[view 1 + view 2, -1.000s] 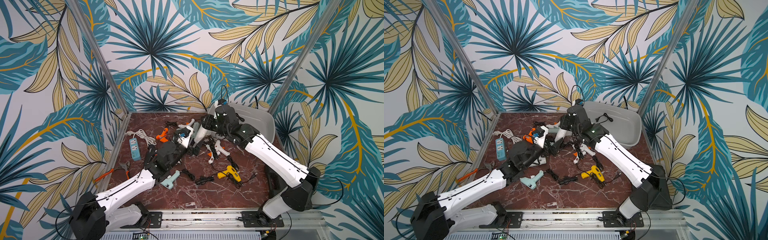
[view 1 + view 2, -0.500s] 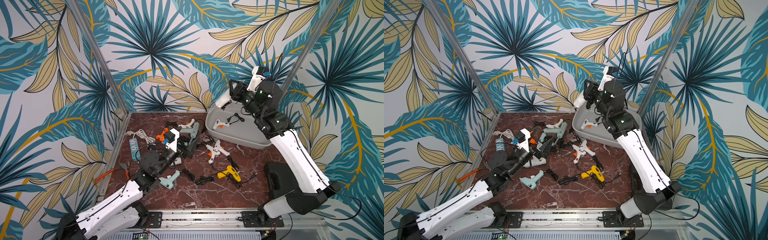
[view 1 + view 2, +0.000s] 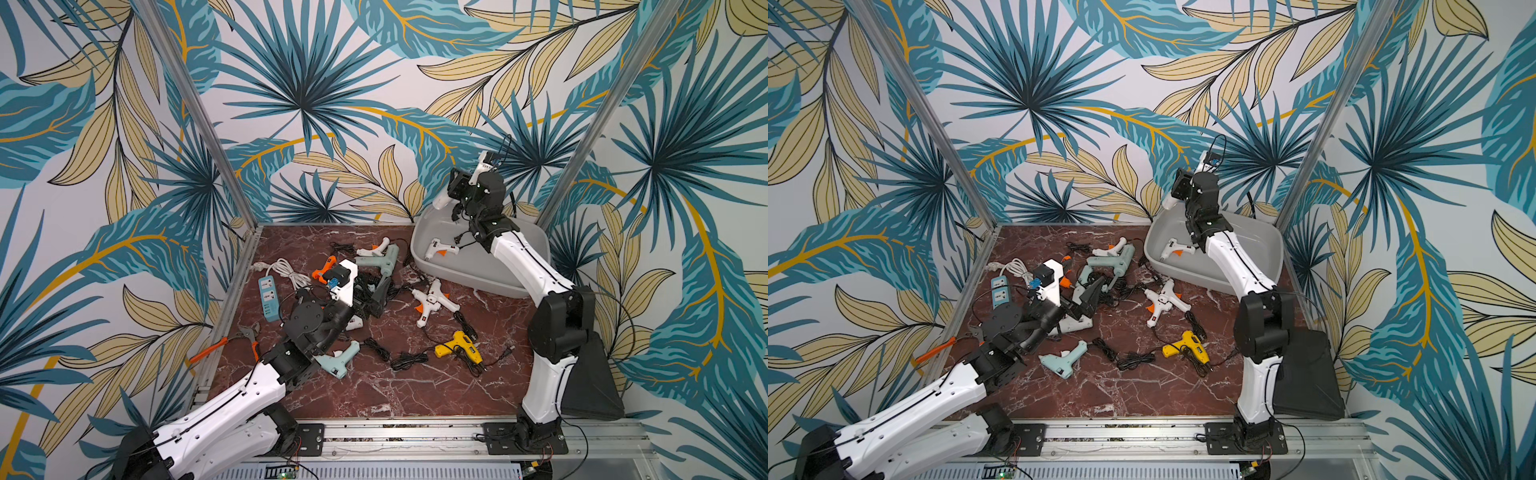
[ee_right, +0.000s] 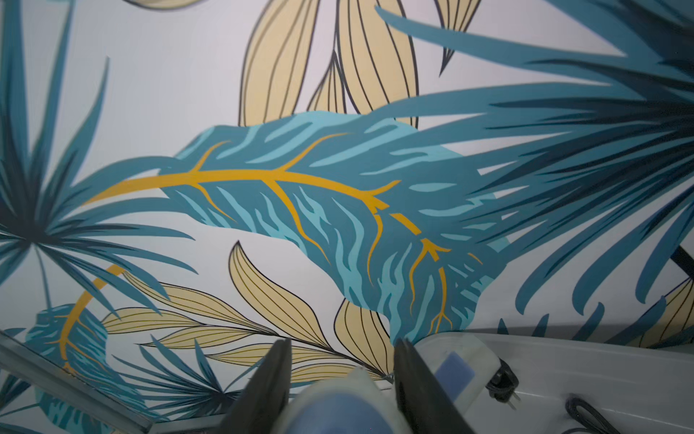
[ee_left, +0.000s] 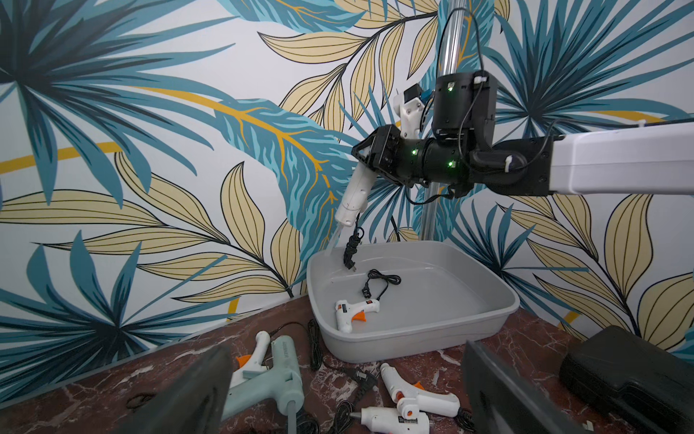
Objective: Put the hot melt glue gun into the storage box
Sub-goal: Place the hot melt adhesive gun in the storage box.
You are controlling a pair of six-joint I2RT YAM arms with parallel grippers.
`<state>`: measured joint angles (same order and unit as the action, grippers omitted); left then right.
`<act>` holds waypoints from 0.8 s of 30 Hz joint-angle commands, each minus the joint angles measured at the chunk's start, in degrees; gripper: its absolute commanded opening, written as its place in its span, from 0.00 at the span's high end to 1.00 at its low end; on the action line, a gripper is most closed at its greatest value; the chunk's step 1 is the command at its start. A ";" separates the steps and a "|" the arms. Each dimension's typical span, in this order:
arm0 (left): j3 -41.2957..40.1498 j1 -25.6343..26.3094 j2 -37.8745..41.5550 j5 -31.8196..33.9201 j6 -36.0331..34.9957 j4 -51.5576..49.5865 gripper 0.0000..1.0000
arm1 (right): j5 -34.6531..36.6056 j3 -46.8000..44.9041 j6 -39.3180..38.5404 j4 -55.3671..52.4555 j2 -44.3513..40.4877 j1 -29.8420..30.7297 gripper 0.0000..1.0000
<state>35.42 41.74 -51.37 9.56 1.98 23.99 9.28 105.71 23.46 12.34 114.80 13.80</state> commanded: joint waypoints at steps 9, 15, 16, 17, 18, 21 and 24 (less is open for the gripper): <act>-3.43 -1.85 -0.08 2.31 2.41 0.44 0.00 | -1.40 -1.73 4.39 12.90 6.37 -2.96 1.00; -3.16 -2.17 0.12 2.13 2.47 0.49 0.00 | -2.13 -13.00 12.87 20.35 6.26 -5.08 1.00; -3.09 -2.22 0.14 2.13 2.46 0.38 0.00 | -1.95 -14.74 13.69 21.46 6.07 -5.15 1.00; -3.08 -2.23 0.31 2.04 2.49 0.31 0.00 | -2.23 -16.18 14.50 22.67 5.96 -5.19 1.00; -3.16 -2.22 0.45 1.96 2.42 0.27 0.00 | -2.39 -17.57 15.31 23.45 5.90 -5.13 1.00; -3.51 -2.37 0.49 2.00 2.16 0.75 0.00 | -2.36 -20.76 17.41 25.19 6.20 -5.24 1.00; -3.78 -2.52 0.23 2.20 2.16 1.19 0.00 | -2.03 -23.53 19.90 27.56 7.14 -5.36 1.00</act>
<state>32.45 39.64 -51.57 11.42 4.10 23.75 8.08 83.88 38.44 33.28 121.30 7.90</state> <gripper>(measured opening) 0.999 0.451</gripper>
